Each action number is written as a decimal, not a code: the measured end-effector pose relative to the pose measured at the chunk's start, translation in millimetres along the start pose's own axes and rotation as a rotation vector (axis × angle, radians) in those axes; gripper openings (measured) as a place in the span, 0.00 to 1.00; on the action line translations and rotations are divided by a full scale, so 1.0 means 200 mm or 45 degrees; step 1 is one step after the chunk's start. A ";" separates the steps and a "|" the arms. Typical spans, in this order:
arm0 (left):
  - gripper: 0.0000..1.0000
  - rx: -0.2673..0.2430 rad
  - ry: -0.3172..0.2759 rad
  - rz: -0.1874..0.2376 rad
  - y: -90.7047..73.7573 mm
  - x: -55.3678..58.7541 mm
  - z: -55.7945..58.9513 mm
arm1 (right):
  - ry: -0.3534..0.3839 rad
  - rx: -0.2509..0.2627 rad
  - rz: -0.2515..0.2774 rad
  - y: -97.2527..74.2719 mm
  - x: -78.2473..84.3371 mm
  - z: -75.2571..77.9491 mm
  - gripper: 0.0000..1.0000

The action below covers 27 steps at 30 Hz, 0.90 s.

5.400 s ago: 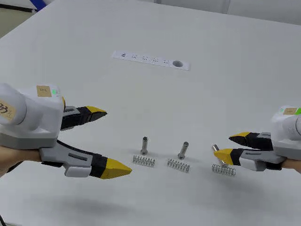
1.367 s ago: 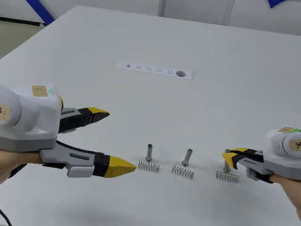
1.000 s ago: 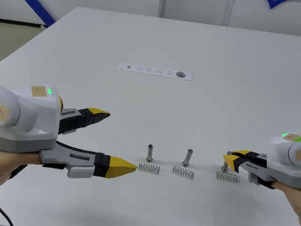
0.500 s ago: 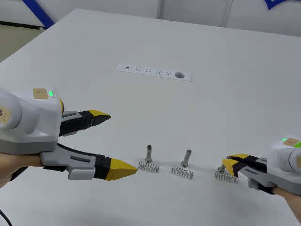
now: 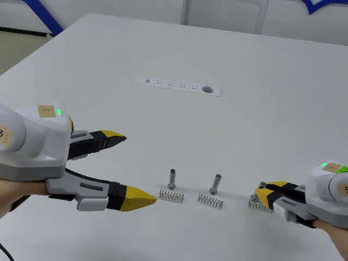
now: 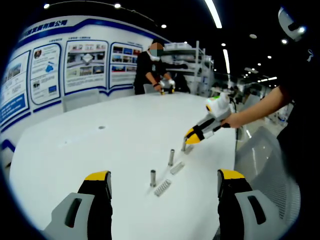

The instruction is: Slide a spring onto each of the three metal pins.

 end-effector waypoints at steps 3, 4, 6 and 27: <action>0.89 0.003 0.001 0.004 0.00 0.00 0.00 | 0.015 -0.001 0.015 -0.02 -0.01 0.01 0.17; 0.89 0.003 0.003 0.004 0.00 -0.01 0.01 | 0.018 -0.002 0.019 -0.03 -0.01 0.01 0.18; 0.89 0.004 0.006 0.003 0.00 -0.01 0.01 | 0.019 0.000 0.021 -0.05 -0.01 0.02 0.19; 0.89 0.042 0.013 -0.039 0.06 -0.02 0.03 | -0.210 -0.252 -0.117 -0.10 0.14 0.06 0.29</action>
Point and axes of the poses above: the centre of the closed fingertips' face, and the gripper's own axes: y roughly forward along the fingers, z roughly to its right, x roughly out of its underside, the point moved 5 cm from there along -y, roughly backward along the fingers, and after that the axes turned 3 degrees about -y, right-handed, at the moved point
